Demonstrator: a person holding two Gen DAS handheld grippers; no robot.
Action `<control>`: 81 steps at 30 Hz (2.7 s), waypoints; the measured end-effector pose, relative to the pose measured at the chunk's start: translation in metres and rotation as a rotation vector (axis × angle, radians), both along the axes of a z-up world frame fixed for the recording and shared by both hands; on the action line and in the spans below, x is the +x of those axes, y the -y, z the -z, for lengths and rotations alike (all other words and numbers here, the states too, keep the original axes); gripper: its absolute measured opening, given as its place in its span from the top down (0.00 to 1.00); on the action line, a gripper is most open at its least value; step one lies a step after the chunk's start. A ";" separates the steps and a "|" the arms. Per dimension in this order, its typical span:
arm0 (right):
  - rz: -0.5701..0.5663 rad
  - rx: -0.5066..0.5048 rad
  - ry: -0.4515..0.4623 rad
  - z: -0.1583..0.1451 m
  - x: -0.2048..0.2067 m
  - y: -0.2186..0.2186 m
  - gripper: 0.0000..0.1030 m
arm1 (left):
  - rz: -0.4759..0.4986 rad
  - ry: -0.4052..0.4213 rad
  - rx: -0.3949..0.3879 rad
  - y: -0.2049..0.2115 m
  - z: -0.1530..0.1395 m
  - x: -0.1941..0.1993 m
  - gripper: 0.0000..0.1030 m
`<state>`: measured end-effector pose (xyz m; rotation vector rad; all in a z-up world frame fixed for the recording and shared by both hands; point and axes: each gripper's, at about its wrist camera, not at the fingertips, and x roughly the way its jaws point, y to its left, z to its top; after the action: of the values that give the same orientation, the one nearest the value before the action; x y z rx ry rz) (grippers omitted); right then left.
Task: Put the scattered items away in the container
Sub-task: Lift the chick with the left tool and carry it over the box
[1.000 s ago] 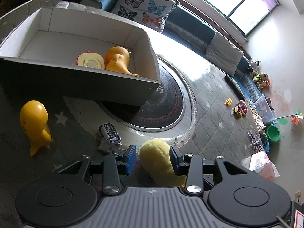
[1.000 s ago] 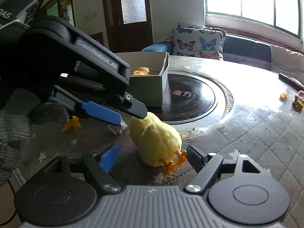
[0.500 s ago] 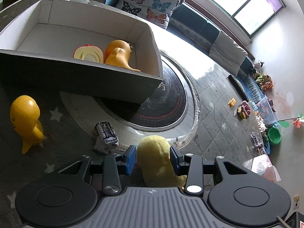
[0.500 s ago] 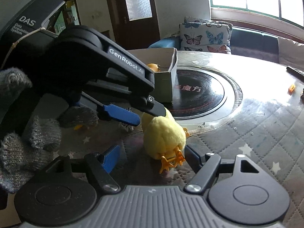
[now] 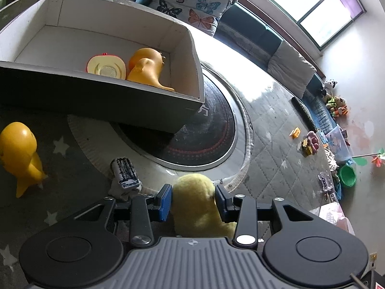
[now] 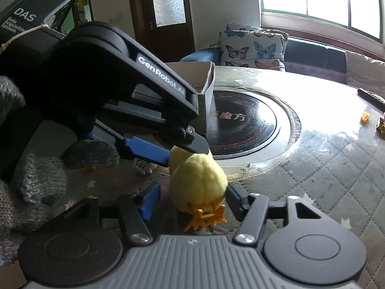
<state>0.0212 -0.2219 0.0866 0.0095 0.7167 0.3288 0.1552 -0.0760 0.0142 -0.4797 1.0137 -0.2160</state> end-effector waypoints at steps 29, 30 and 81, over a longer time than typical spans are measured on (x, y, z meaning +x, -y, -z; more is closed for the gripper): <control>-0.114 0.013 0.149 -0.066 0.028 -0.043 0.53 | -0.052 0.167 -0.026 -0.059 -0.069 0.011 0.58; -0.125 0.015 0.160 -0.069 0.034 -0.048 0.53 | -0.060 0.178 -0.018 -0.063 -0.074 0.015 0.58; -0.293 0.074 -0.051 -0.004 0.168 -0.163 0.62 | -0.262 0.081 0.179 -0.174 -0.034 0.114 0.57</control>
<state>0.1888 -0.0591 0.0904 -0.0177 0.7569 0.6372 0.2694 0.0984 0.0481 -0.4317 0.8721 0.0882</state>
